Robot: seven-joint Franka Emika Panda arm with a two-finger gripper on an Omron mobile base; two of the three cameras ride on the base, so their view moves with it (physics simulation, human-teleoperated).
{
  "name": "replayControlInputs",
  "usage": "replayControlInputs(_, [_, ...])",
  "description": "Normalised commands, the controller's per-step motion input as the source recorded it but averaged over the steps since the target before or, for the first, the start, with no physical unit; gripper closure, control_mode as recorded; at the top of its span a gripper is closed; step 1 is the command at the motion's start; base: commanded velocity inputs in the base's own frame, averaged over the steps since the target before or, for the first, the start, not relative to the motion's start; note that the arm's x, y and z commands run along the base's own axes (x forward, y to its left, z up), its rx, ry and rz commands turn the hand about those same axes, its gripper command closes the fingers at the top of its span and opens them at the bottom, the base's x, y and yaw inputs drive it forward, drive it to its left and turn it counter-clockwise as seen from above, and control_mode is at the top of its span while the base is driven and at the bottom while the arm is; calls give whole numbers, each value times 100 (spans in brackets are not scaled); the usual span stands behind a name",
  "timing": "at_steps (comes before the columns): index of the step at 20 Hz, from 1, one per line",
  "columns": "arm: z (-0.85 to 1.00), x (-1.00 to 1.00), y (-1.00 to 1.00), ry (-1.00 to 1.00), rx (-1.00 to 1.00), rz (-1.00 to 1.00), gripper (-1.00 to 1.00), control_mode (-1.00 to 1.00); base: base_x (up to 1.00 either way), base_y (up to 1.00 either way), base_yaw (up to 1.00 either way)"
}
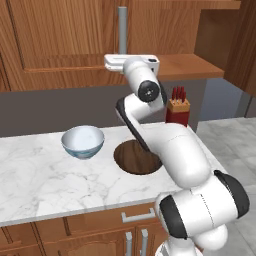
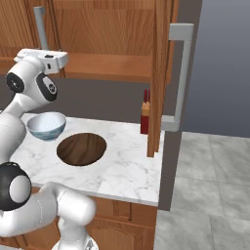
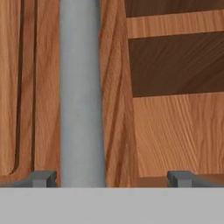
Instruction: Open the cabinet. Pick the bowls from the counter and place them in the cabinet. Then close the cabinet.
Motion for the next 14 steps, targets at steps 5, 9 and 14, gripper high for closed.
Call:
replayControlInputs(5, [-4, 35, 10, -5, 0, -2, -100, -100, 0, 0, 0])
replayControlInputs(9, [0, 34, 19, -6, 0, -8, -100, -100, 0, 0, 0])
replayControlInputs(14, [0, 32, 39, -8, 0, -13, -100, -100, 0, 0, 0])
